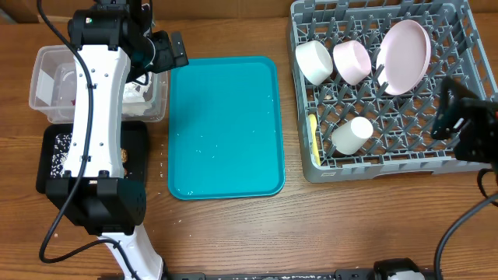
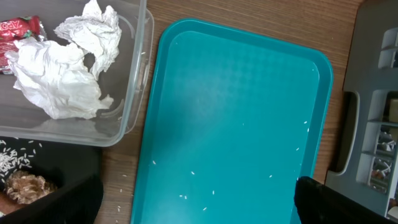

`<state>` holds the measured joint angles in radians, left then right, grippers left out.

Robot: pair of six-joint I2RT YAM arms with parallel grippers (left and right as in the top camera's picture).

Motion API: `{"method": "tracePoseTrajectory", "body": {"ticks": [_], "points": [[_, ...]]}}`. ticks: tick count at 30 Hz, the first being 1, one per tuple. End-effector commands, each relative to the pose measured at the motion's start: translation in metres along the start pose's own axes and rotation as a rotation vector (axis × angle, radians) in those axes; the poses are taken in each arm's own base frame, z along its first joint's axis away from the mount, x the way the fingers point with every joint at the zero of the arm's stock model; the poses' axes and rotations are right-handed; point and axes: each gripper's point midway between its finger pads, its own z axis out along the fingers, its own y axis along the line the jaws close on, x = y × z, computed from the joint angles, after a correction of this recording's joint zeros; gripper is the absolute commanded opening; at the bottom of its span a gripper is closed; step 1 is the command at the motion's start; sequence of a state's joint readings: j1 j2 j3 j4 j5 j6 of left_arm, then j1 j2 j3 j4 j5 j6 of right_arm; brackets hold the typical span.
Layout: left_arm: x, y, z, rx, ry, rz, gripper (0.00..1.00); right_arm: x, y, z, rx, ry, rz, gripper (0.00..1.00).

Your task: Sort waste into correct bins and load items into the dishwasher

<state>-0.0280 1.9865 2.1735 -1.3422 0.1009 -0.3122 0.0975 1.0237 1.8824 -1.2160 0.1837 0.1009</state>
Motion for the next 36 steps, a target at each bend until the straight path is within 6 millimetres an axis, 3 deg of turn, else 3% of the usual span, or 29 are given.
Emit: {"method": "tracePoseTrajectory", "body": {"ticks": [1,5,13,15,16,22,36], "points": [[-0.002,0.000,-0.003,0.003,-0.011,-0.006,1.00,0.024,-0.015,0.006,0.040,-0.070,-0.003,1.00],[-0.002,0.000,-0.003,0.003,-0.011,-0.006,1.00,0.056,-0.023,0.023,0.033,-0.193,0.020,1.00],[-0.002,-0.001,-0.003,0.003,-0.011,-0.006,1.00,0.179,-0.014,0.059,-0.131,-0.279,0.010,1.00],[-0.002,-0.001,-0.003,0.003,-0.010,-0.006,1.00,0.220,-0.016,0.072,-0.152,-0.296,0.015,1.00],[-0.002,-0.001,-0.003,0.003,-0.010,-0.006,1.00,0.230,-0.016,0.075,-0.163,-0.300,0.014,1.00],[-0.002,-0.001,-0.003,0.003,-0.011,-0.006,1.00,0.270,-0.017,0.089,-0.179,-0.303,0.012,1.00],[-0.002,-0.001,-0.003,0.003,-0.010,-0.006,1.00,0.302,-0.013,0.106,-0.209,-0.256,0.006,1.00]]}}
